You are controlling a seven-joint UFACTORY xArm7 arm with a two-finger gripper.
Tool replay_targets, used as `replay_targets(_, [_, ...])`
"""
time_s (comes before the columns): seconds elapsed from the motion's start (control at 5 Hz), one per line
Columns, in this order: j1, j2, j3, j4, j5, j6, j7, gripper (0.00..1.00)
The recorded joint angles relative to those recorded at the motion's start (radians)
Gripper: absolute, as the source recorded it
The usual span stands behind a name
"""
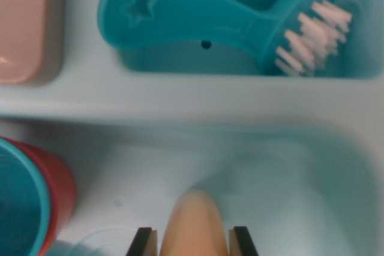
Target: Pick detergent from the sink
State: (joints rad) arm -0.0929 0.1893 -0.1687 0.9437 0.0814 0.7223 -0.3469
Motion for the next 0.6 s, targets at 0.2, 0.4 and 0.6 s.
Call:
replay_targets(0.2, [0.0000, 0.000, 0.000, 0.000, 0.0000, 0.000, 0.000, 1.00])
replay_targets(0.4, [0.0002, -0.004, 0.000, 0.012, -0.0012, 0.016, 0.001, 1.00])
replay_targets(0.6, [0.0002, -0.004, 0.000, 0.012, -0.0012, 0.016, 0.001, 1.00])
